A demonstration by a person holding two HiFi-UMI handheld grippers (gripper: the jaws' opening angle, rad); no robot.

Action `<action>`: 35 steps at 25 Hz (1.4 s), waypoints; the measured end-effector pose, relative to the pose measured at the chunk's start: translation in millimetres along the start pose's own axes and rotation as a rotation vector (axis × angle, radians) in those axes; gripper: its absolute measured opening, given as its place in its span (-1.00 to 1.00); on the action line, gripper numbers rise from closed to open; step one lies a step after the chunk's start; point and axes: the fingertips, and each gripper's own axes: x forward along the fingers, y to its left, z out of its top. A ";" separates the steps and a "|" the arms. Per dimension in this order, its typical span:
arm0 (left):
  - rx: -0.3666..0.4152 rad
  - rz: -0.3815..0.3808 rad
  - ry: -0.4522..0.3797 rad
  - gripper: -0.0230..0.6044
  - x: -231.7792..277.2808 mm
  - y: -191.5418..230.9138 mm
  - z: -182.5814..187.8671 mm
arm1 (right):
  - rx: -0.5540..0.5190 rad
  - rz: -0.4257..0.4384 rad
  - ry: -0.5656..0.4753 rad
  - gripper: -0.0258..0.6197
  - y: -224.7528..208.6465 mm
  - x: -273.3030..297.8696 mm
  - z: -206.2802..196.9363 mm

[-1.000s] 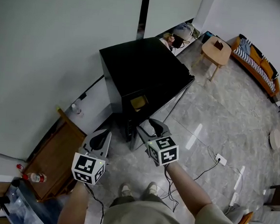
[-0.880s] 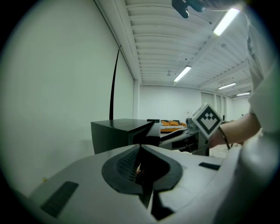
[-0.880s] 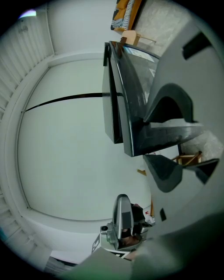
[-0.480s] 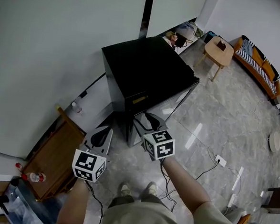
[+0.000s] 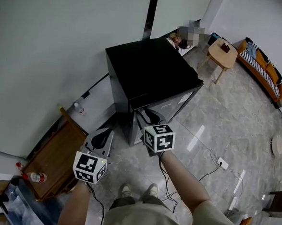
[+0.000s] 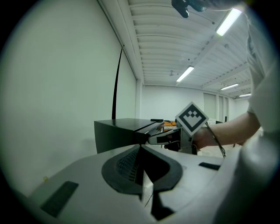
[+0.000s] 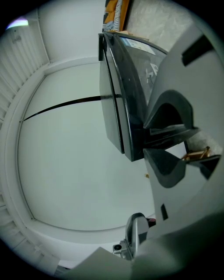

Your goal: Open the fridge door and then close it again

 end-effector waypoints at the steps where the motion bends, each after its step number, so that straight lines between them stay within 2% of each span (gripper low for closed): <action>1: 0.001 0.001 0.000 -0.90 -0.4 0.1 -0.1 | 0.001 -0.001 -0.003 -0.53 -0.2 0.1 0.0; 6: 0.006 0.007 0.001 -0.90 -3.9 -1.7 2.8 | -0.009 -0.004 -0.002 -0.53 -0.3 -1.1 0.5; 17: 0.035 0.008 -0.040 -0.90 -11.5 -18.6 32.1 | -0.042 0.025 -0.055 -0.78 0.5 -40.1 23.2; 19: 0.044 0.008 -0.051 -0.90 -13.2 -23.8 40.0 | -0.072 0.015 -0.076 -0.82 -1.3 -57.2 32.1; 22: 0.050 0.012 -0.069 -0.90 -16.6 -31.5 51.7 | -0.189 -0.027 -0.110 -0.86 -1.6 -89.4 46.6; 24: 0.048 0.010 -0.085 -0.90 -20.7 -38.1 60.3 | -0.230 -0.037 -0.137 -0.87 1.3 -112.9 54.4; 35: 0.093 -0.032 -0.190 -0.90 -54.2 -94.9 113.1 | -0.207 -0.046 -0.300 -0.89 2.4 -241.3 86.8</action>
